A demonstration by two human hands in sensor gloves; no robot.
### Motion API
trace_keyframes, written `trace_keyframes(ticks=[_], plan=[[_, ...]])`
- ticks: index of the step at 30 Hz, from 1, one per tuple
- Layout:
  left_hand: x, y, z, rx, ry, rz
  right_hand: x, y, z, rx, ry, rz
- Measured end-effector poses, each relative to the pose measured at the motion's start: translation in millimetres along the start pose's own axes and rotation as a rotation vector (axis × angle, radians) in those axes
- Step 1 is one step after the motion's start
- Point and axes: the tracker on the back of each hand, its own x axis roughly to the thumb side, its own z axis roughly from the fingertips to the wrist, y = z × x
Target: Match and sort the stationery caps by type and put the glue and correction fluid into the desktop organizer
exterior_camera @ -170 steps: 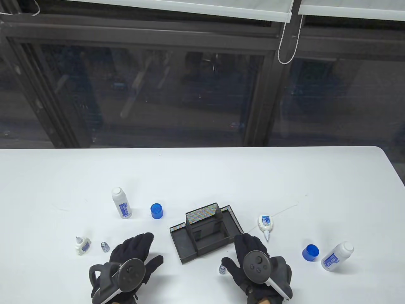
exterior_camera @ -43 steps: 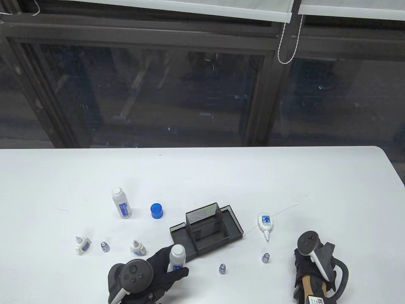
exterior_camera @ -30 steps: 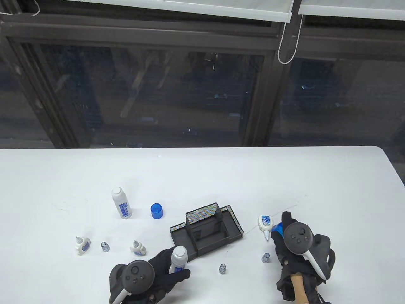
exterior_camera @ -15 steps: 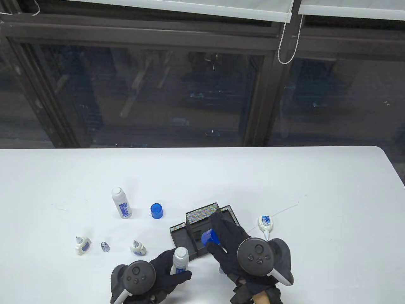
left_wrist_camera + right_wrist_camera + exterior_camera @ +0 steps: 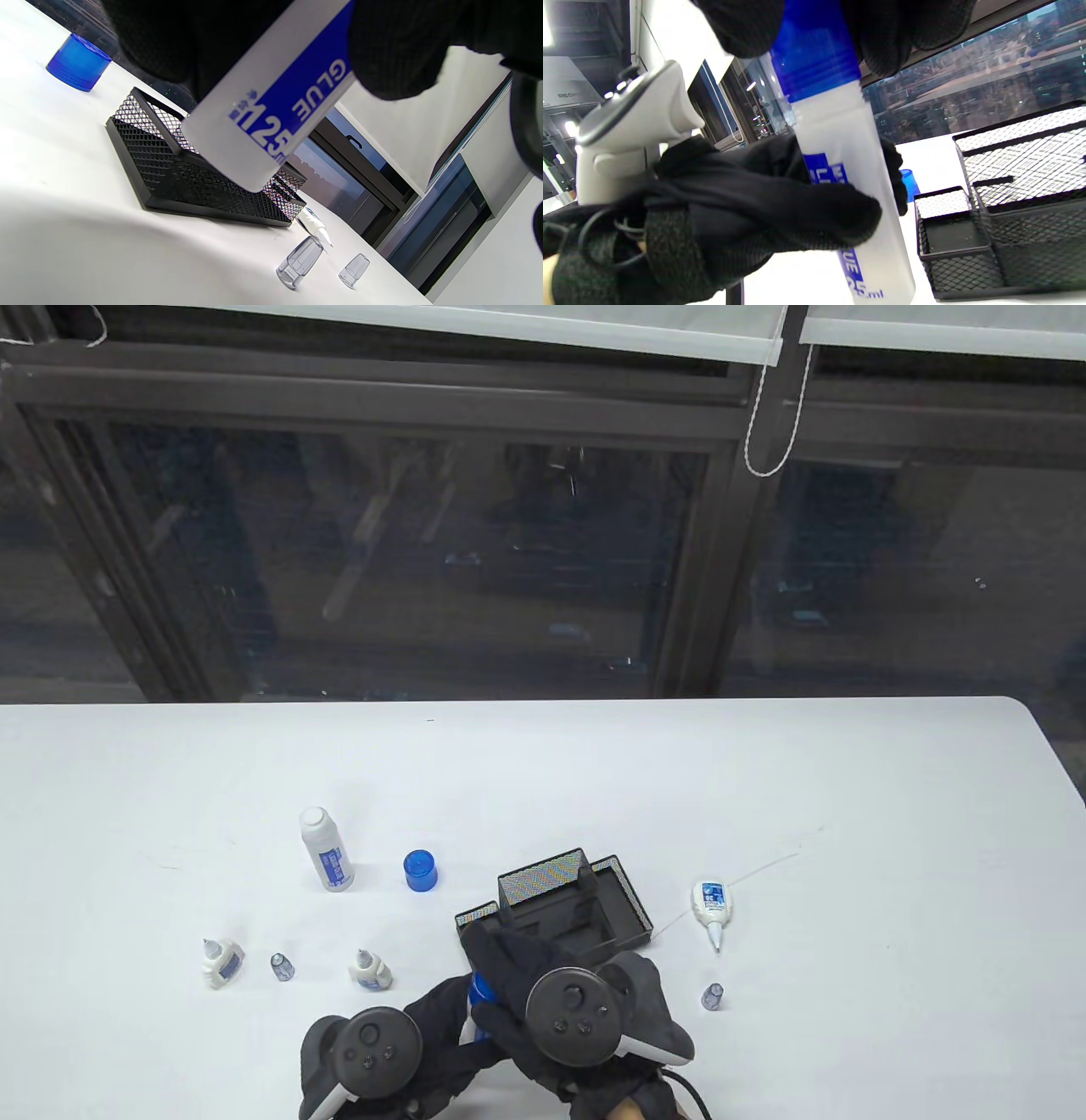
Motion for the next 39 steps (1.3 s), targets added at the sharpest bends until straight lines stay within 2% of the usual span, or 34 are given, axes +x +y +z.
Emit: trace_keyframes(ticks=[2,4,5,7,9,13,15,17,18,20,23,24,25,27,28,29,33,35,37,39], plan=[[-1,-1,0,-0.004,0.003,-0.005,0,1,0,-0.031,0.018,0.021],[-1,-2,-1,-0.011,0.004,-0.010,-1,1,0,-0.068,0.067,0.106],[0,-3,-1,-0.015,0.000,-0.029,-1,1,2,-0.123,0.097,0.183],[1,-4,-1,-0.016,-0.003,-0.041,-1,2,3,-0.149,0.111,0.227],[1,-5,-1,-0.015,-0.003,-0.043,-3,-1,5,-0.102,0.088,0.167],[1,-3,-1,-0.005,-0.004,-0.024,-8,-7,1,0.112,-0.024,-0.095],[2,-3,0,-0.004,-0.006,-0.037,-9,-7,0,0.032,0.006,-0.067],[2,-4,0,-0.010,-0.007,-0.035,-8,-7,1,-0.119,0.105,0.128],[2,-4,0,-0.013,-0.005,-0.034,-8,-7,2,-0.139,0.121,0.173],[2,-3,0,-0.010,-0.002,-0.021,-9,-6,3,-0.093,0.093,0.145],[2,-2,0,-0.003,0.004,-0.005,-9,-6,0,0.071,-0.045,-0.027],[1,-2,0,-0.001,0.005,-0.004,-9,-6,-1,0.071,-0.051,-0.048],[1,-2,0,-0.004,0.007,-0.007,-8,-6,0,0.024,-0.019,-0.016],[1,-3,0,-0.014,0.009,-0.026,-7,-5,1,-0.108,0.085,0.164],[1,-4,0,-0.015,0.008,-0.025,-8,-5,1,-0.123,0.092,0.211],[1,-4,0,-0.015,0.006,-0.026,-8,-4,0,-0.094,0.085,0.213],[2,-3,0,-0.005,0.003,-0.022,-8,2,-5,0.091,-0.041,0.025],[2,-3,0,-0.008,0.004,-0.028,-7,0,-4,0.034,0.002,0.064],[2,-3,0,-0.013,0.005,-0.030,-7,-2,-2,-0.079,0.094,0.195],[2,-3,0,-0.010,0.006,-0.024,-10,-4,-1,-0.047,0.087,0.179]])
